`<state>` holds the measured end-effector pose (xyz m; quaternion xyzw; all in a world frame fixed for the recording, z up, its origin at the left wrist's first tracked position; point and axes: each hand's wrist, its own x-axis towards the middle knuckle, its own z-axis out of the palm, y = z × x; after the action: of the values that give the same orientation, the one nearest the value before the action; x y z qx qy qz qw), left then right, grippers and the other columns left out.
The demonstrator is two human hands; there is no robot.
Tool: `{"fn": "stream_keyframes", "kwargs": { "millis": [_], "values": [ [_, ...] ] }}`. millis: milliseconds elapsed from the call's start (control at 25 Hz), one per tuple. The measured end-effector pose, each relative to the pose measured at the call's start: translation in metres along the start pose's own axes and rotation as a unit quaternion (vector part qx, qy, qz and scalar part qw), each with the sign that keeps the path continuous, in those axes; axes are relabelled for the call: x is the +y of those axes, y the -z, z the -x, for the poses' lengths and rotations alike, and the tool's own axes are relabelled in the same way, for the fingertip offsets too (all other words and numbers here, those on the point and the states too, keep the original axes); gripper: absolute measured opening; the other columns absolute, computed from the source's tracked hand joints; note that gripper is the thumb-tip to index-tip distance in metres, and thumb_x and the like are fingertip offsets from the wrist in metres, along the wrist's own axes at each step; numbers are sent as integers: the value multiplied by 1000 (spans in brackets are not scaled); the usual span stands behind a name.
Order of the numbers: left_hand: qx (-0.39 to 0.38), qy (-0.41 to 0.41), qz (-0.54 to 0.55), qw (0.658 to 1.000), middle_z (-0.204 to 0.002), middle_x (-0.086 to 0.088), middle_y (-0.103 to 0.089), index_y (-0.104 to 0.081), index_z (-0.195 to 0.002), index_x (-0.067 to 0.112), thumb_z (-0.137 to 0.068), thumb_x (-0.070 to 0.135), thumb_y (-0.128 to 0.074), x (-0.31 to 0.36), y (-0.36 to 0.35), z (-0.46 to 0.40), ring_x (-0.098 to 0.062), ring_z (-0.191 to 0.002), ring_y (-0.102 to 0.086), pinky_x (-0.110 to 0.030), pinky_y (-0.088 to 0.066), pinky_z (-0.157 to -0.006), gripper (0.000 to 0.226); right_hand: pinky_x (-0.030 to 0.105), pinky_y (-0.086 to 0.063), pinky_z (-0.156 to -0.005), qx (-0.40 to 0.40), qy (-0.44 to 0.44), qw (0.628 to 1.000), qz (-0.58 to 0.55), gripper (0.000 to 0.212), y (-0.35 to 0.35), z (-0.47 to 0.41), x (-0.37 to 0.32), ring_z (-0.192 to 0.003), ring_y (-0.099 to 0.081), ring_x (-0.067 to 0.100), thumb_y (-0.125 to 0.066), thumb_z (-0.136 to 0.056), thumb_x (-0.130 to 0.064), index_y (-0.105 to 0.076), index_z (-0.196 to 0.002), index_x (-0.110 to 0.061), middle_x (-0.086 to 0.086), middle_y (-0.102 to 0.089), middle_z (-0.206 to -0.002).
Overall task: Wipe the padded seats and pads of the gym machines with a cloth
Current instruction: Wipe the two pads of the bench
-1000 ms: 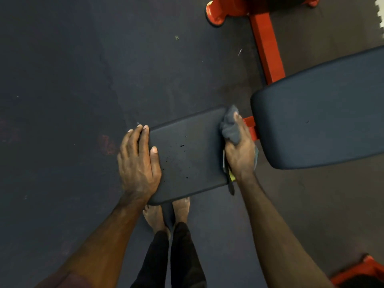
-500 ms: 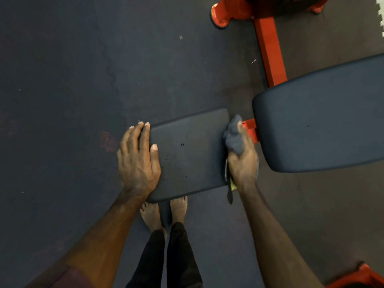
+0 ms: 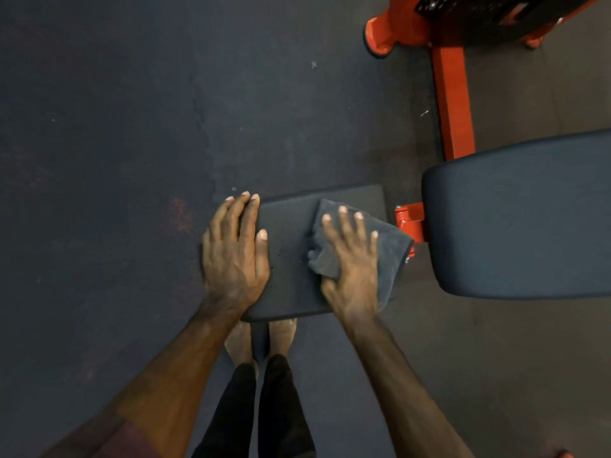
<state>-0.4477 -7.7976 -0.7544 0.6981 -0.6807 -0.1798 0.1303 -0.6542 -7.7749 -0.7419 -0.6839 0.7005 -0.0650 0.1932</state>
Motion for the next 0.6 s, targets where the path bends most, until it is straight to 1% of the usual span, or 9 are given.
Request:
{"fn": "stream_keyframes", "kwargs": {
  "millis": [80,120,200,280,320,400,480,520,600],
  "values": [
    [1,-4,4,1000,-169,-3,-33,-35,-163,17,-108,33,-40,-1,-1,-1,-26,-157,-29,-51,-37,-117,58,58,-8,-129,-18,95,995,7,97,0,-30,-6,-163,-6,23,-75,-77,-21,-32,-164,-32,-5,-16,-175],
    [2,-3,5,1000,-169,-3,-33,-35,-163,17,-108,33,-41,-2,-1,-1,-26,-157,-28,-52,-37,-118,58,58,-8,-129,-23,108,994,9,98,4,-50,0,-163,-8,23,-73,-75,-18,-33,-163,-31,-6,-19,-174],
    [5,-3,8,1000,-169,-4,-33,-36,-163,16,-108,32,-42,-2,-1,-1,-26,-157,-28,-52,-37,-118,58,58,-6,-130,-4,52,998,-26,98,13,-69,14,-163,-10,22,-66,-71,-13,-35,-163,-28,-5,-24,-173],
    [8,-6,9,1000,-168,-4,-34,-37,-162,15,-108,32,-42,-1,-2,-1,-26,-157,-29,-51,-37,-118,57,60,-5,-129,13,-39,999,-36,97,13,-46,12,-163,-7,21,-65,-73,-12,-34,-163,-29,-4,-21,-174],
    [11,-10,8,1000,-168,-4,-35,-38,-162,15,-108,32,-42,0,-2,-1,-26,-156,-30,-50,-37,-118,57,59,-5,-129,9,-49,999,-21,97,9,-29,1,-163,-5,21,-66,-74,-15,-32,-164,-30,-4,-18,-175],
    [23,-14,9,1000,-168,-6,-36,-39,-162,14,-108,31,-43,-2,-2,-1,-27,-156,-31,-50,-37,-118,56,58,-4,-130,-21,18,1000,-15,96,1,-12,-19,-163,-3,23,-63,-74,-22,-31,-164,-30,-4,-16,-175],
    [28,-22,15,999,-167,-6,-37,-39,-162,13,-109,31,-43,-4,-3,-2,-28,-156,-31,-50,-36,-119,56,57,-4,-130,-48,101,994,-14,94,5,-36,-17,-163,-5,23,-57,-73,-23,-34,-163,-29,-4,-19,-174],
    [29,-23,16,999,-167,-6,-37,-39,-161,13,-109,30,-43,-3,-4,-1,-27,-156,-31,-50,-36,-119,55,57,-5,-130,-53,117,992,-8,95,11,-54,-7,-163,-7,22,-55,-70,-22,-35,-163,-28,-4,-21,-174],
    [32,-19,18,999,-167,-6,-37,-40,-161,13,-109,30,-44,-3,-4,0,-27,-156,-31,-50,-35,-120,55,60,-6,-129,-28,69,997,-28,96,19,-68,13,-162,-11,22,-58,-69,-17,-37,-162,-27,-4,-25,-173]
  ]
}}
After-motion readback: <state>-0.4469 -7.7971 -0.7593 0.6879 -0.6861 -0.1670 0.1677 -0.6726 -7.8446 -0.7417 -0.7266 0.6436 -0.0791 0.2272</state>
